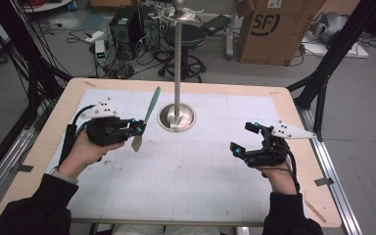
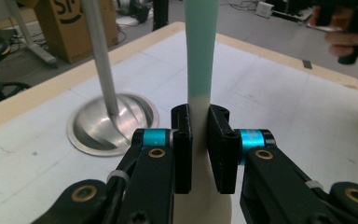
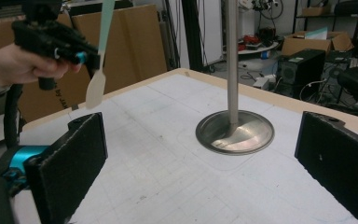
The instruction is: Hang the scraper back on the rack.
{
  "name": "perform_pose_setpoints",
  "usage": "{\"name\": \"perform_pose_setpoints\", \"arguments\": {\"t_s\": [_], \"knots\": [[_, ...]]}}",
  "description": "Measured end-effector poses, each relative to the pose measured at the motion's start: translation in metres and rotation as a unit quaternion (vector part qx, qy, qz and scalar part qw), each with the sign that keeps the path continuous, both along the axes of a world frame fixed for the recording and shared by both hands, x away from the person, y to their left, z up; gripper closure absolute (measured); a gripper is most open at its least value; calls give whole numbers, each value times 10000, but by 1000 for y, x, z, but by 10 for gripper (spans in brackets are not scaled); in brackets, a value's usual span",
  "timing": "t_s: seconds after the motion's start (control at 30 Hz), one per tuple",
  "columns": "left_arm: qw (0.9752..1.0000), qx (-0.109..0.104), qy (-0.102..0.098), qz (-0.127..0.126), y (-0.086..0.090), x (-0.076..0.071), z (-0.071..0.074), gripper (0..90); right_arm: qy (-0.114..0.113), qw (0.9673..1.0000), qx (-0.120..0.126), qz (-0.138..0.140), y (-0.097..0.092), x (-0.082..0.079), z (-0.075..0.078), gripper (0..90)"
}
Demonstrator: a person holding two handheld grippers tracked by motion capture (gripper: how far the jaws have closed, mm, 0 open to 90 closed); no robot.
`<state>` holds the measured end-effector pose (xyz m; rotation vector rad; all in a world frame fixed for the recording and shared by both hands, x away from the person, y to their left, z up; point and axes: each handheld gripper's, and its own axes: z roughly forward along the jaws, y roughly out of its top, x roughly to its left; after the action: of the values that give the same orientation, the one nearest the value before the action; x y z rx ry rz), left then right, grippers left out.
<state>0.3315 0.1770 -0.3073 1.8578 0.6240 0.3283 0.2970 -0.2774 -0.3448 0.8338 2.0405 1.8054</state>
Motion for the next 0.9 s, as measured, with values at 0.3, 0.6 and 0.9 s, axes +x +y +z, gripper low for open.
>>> {"name": "perform_pose_setpoints", "arguments": {"t_s": [0.3, 0.6, 0.9], "knots": [[9990, -211, -116, 388, 4, 28, 23, 807, -51, 10000, 7, 69, 1, -1, 1, 11], [9976, -297, -270, 567, -5, 44, 48, 806, -116, 9999, 84, 34, -2, -1, 3, 11], [9970, -325, -351, 602, -1, 64, 66, 806, -156, 9997, 146, 141, 3, -3, 3, 11]]}}
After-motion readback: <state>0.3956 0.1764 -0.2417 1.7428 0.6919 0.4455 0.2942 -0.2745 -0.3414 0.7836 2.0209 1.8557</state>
